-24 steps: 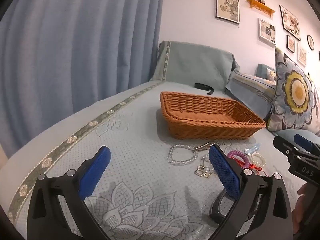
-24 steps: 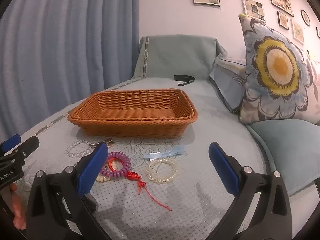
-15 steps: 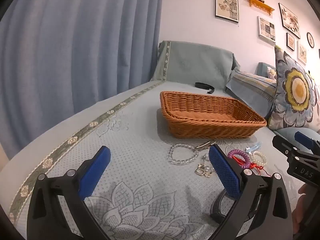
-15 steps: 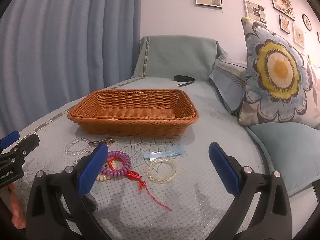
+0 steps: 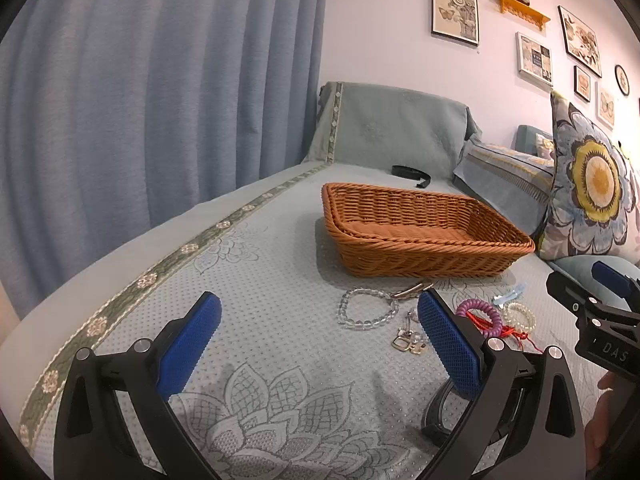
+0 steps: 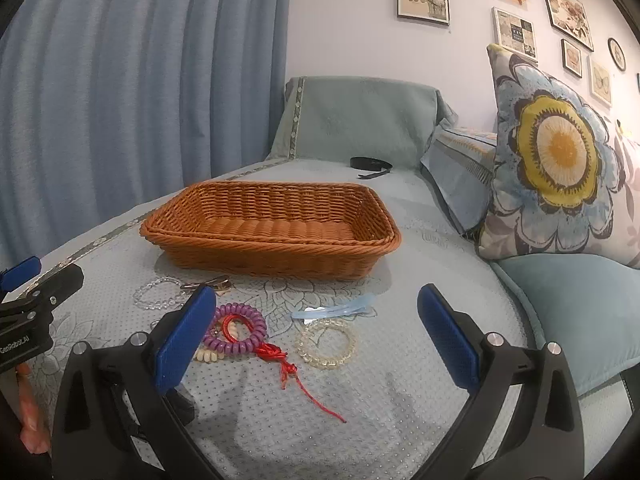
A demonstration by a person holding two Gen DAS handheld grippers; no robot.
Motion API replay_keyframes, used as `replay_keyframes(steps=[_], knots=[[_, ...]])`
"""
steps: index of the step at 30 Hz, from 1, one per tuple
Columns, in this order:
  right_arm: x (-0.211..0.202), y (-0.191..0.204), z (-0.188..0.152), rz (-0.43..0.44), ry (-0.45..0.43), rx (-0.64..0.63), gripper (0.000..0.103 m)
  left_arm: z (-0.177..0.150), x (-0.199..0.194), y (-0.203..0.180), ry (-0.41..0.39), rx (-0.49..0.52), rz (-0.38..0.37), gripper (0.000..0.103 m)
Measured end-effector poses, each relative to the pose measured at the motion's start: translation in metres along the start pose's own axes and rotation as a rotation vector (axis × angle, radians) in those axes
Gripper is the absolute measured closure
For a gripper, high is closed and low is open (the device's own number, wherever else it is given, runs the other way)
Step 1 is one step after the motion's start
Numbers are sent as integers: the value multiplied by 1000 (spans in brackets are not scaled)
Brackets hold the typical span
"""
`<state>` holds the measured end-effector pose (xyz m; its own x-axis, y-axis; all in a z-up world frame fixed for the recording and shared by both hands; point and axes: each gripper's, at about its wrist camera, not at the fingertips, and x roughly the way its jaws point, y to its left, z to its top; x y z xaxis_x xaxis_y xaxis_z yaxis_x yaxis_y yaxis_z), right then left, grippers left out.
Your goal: Organize jewelry
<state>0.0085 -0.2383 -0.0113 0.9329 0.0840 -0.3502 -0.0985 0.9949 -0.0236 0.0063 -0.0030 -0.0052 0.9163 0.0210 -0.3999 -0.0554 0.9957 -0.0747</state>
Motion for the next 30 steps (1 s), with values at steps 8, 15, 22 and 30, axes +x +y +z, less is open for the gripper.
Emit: replay_keyframes(steps=[8, 15, 22, 30], knots=[[1, -2, 0, 4, 1, 3, 7, 0, -1, -1, -1, 0, 2, 8], [1, -1, -1, 4, 1, -2, 7, 1, 0, 2, 4, -7, 4, 8], [1, 0, -1, 3, 0, -5, 7, 1, 0, 2, 3, -7, 4, 8], [1, 1, -1, 3, 0, -5, 7, 1, -1, 1, 3, -4, 5, 7]])
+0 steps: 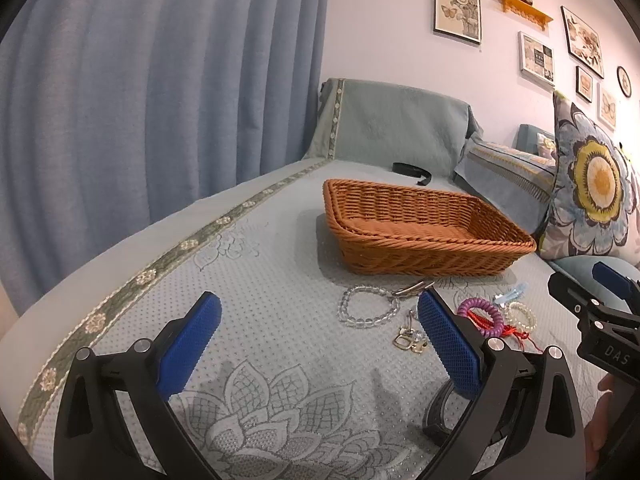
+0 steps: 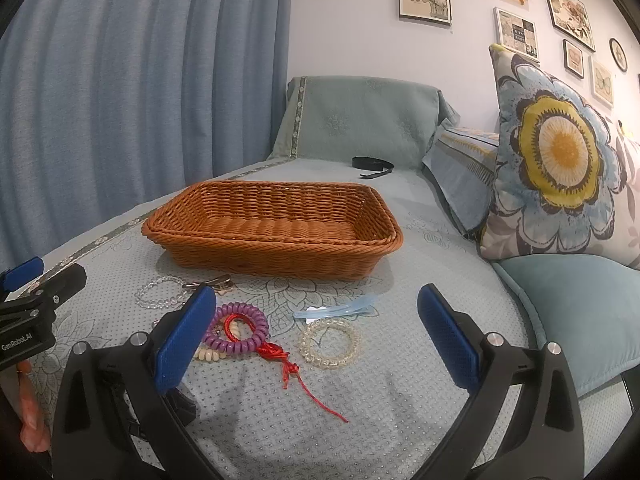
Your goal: Organize jewelry
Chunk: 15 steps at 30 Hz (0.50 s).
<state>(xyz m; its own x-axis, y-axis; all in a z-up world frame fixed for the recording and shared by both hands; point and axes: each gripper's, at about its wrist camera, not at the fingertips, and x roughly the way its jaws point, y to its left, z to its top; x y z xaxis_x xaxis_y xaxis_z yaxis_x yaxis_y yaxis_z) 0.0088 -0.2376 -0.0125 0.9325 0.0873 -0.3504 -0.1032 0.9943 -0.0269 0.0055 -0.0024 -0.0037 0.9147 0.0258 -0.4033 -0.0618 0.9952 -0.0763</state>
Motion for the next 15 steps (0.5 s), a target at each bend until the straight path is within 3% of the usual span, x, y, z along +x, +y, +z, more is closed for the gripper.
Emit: replay_keyframes(steps=[15], knots=[[0, 1, 0, 1, -1, -2, 7, 0, 1, 0, 0, 0, 0, 8]])
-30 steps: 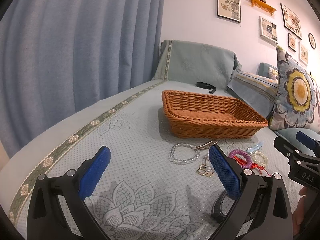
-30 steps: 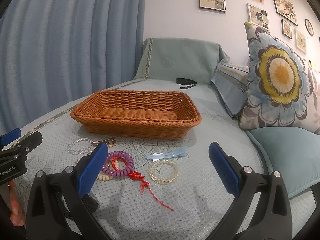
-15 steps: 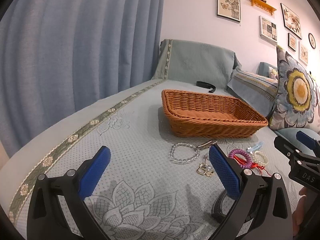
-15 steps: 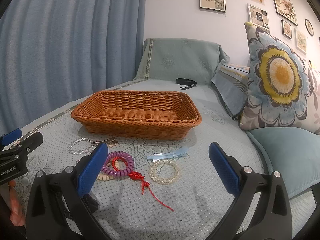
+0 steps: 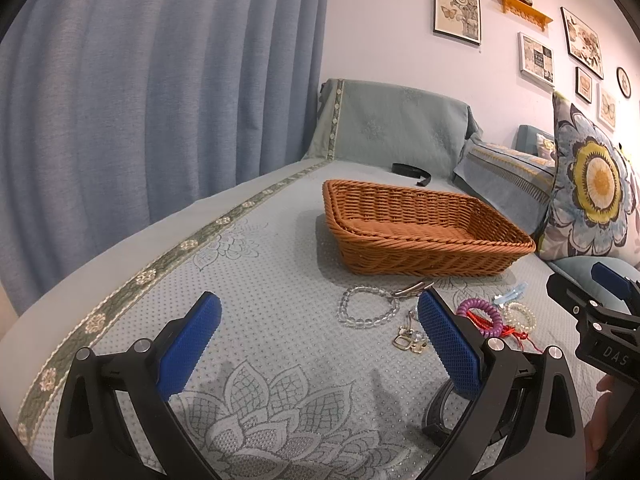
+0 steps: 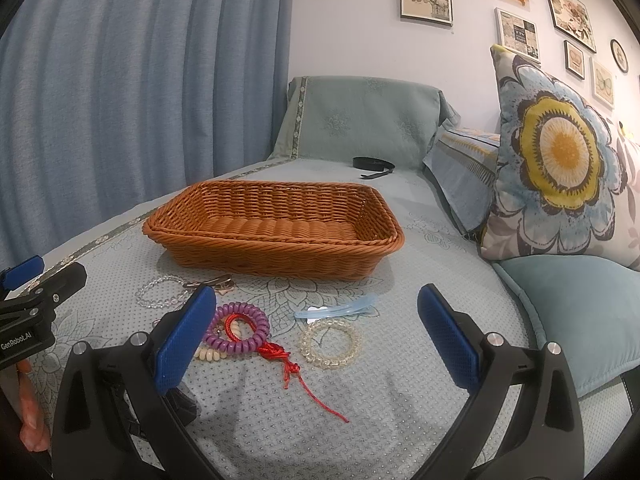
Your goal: Organize jewelry
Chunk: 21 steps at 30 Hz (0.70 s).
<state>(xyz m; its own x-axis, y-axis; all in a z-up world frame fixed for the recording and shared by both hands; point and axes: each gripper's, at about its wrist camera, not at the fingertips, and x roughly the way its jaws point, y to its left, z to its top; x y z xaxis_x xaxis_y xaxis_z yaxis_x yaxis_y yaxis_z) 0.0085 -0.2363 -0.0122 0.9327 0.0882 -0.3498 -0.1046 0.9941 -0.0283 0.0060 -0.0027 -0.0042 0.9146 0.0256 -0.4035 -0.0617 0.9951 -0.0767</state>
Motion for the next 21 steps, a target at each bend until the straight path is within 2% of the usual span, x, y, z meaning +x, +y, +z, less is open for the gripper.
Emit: replay_keyframes(steps=[21], knots=[[0, 1, 1, -4, 1, 0, 7, 1, -1, 1, 2, -10, -1, 8]])
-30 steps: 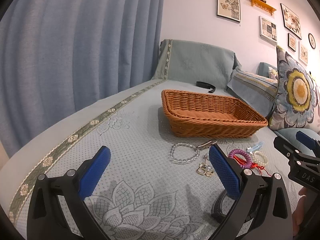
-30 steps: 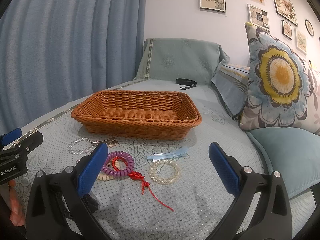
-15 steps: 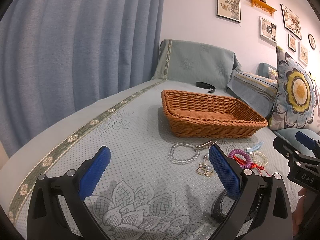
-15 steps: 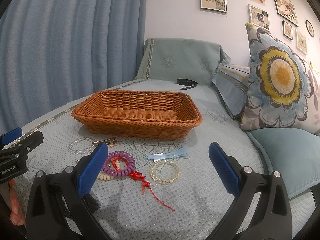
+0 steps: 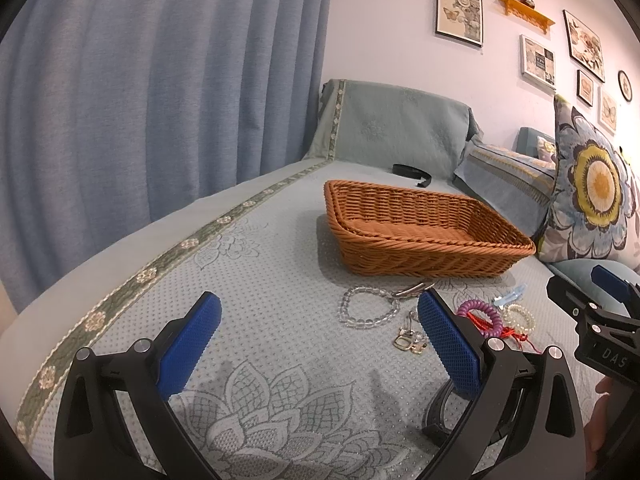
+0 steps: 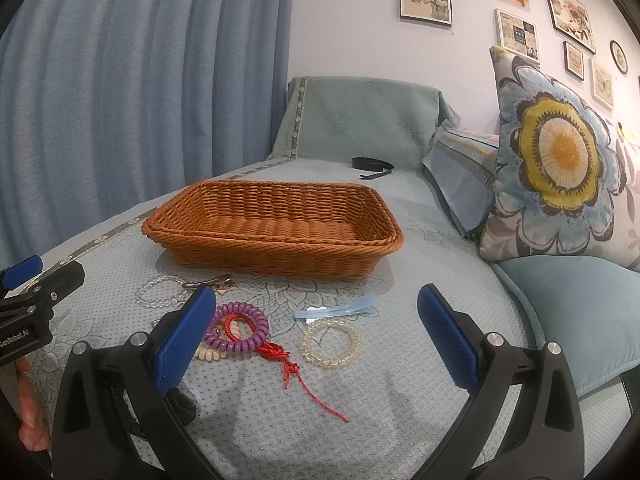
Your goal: Organize jewelry
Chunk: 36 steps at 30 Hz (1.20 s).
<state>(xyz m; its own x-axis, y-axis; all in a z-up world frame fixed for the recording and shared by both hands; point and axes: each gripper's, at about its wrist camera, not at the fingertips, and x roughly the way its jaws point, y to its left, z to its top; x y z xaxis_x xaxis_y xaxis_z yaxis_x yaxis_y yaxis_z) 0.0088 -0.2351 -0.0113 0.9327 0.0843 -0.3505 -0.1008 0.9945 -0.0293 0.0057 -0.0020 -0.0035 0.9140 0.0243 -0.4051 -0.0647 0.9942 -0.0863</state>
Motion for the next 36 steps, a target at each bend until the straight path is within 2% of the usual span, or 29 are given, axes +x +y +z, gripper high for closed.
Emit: replay_keyframes(steps=[2, 4, 9, 12, 15, 17, 19, 20, 23, 25, 29, 30, 33, 34, 35, 36], knots=[[0, -3, 1, -6, 7, 12, 7, 1, 0, 2, 10, -11, -16, 8], [1, -10, 1, -13, 28, 28, 9, 2, 2, 5, 54, -19, -61, 8], [9, -32, -2, -9, 132, 55, 35, -3, 7, 8, 218, -29, -257, 10], [14, -47, -8, 6, 188, 76, 45, -8, 11, 3, 308, -39, -357, 21], [25, -58, -13, 32, 256, 95, 54, -12, 20, -2, 365, -58, -406, 35], [33, -61, -14, 61, 302, 108, 56, -14, 24, -6, 387, -64, -415, 39], [44, -61, -16, 90, 353, 113, 57, -18, 28, -13, 402, -48, -411, 50], [50, -59, -17, 100, 375, 108, 60, -19, 29, -16, 411, -36, -408, 52], [67, -54, -16, 98, 416, 86, 65, -23, 33, -26, 441, 7, -390, 61], [80, -53, -15, 109, 444, 86, 65, -25, 37, -32, 463, 27, -377, 68], [95, -49, -18, 110, 487, 68, 67, -28, 39, -38, 469, 57, -350, 72], [95, -47, -18, 109, 484, 58, 75, -29, 38, -38, 466, 65, -344, 75], [93, -36, -18, 106, 471, 7, 88, -30, 36, -39, 466, 71, -348, 85], [92, -32, -18, 104, 468, -8, 90, -30, 36, -41, 465, 73, -357, 93], [90, -30, -19, 107, 466, -21, 94, -31, 34, -43, 461, 76, -364, 94], [89, -29, -19, 112, 463, -29, 94, -31, 33, -45, 451, 88, -354, 94]])
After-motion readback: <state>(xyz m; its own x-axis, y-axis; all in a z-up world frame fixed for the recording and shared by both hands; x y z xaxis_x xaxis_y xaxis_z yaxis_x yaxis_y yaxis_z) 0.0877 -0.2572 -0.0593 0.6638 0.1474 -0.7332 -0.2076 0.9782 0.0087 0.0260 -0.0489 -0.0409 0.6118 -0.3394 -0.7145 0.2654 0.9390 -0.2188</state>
